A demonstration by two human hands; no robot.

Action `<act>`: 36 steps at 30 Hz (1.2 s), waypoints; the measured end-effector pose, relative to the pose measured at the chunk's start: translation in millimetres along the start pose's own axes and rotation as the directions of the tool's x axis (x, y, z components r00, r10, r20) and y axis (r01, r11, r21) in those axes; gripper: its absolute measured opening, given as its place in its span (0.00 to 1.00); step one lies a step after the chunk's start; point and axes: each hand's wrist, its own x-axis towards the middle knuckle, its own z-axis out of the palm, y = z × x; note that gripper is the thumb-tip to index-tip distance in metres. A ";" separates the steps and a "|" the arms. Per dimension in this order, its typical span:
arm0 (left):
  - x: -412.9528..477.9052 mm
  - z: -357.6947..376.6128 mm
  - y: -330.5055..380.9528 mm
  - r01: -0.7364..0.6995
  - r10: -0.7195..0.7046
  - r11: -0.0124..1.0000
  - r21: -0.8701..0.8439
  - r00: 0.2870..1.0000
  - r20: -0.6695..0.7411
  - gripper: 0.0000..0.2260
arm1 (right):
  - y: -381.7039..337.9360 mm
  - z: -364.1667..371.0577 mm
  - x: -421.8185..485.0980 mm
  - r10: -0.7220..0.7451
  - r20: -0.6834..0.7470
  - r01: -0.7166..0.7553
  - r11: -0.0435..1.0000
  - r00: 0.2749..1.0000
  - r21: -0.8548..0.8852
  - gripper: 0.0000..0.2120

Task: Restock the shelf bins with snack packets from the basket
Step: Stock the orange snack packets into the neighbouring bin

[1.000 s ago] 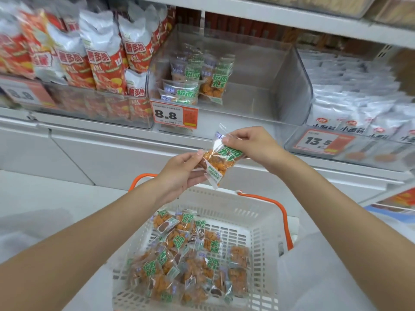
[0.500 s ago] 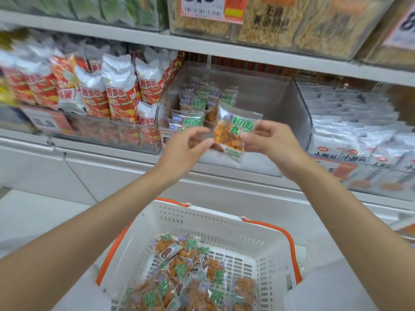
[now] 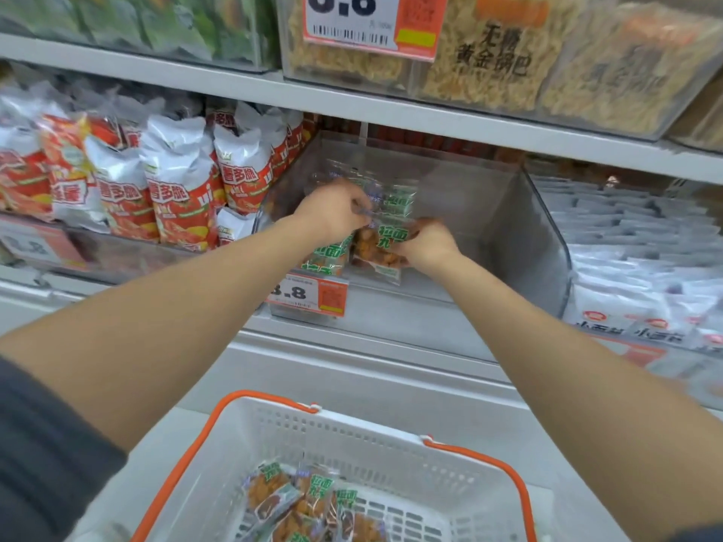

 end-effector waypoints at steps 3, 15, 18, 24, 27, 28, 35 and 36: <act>8.2 5.5 -3.0 0.053 -0.053 0.998 -0.027 0.999 0.004 0.11 | -4.8 4.1 2.8 0.060 0.092 -0.047 0.990 0.994 -0.134 0.31; -0.3 10.1 -7.5 0.051 -0.058 0.994 -0.094 0.996 -0.075 0.09 | -13.0 7.0 -6.2 0.050 0.013 -0.047 0.975 0.999 -0.216 0.28; -4.3 10.3 -4.8 0.059 -0.065 0.994 -0.088 0.996 -0.056 0.11 | -13.4 4.0 -8.3 0.106 0.044 -0.095 0.975 0.993 -0.199 0.40; -17.2 2.6 9.3 0.098 -0.099 0.995 -0.028 0.994 -0.052 0.19 | -11.9 -13.3 -21.9 0.147 0.105 -0.135 0.984 0.984 -0.112 0.52; -34.9 -1.9 23.9 0.070 -0.069 0.997 0.016 0.993 -0.092 0.15 | -12.5 -23.4 -38.4 0.026 -0.052 -0.032 0.990 0.998 -0.135 0.36; -43.6 -2.8 31.1 0.052 -0.051 0.999 0.005 0.990 -0.128 0.12 | -11.9 -25.9 -46.1 -0.066 -0.130 0.048 0.989 0.989 -0.138 0.29; -129.4 6.3 63.2 -0.023 0.002 0.997 -0.070 0.962 -0.275 0.06 | 10.1 -17.6 -128.4 -0.657 -0.265 0.610 0.754 0.706 -0.246 0.08; -142.1 10.0 60.6 -0.018 -0.003 0.997 -0.080 0.969 -0.248 0.06 | 16.4 -13.1 -139.9 -0.668 -0.254 0.626 0.744 0.699 -0.232 0.08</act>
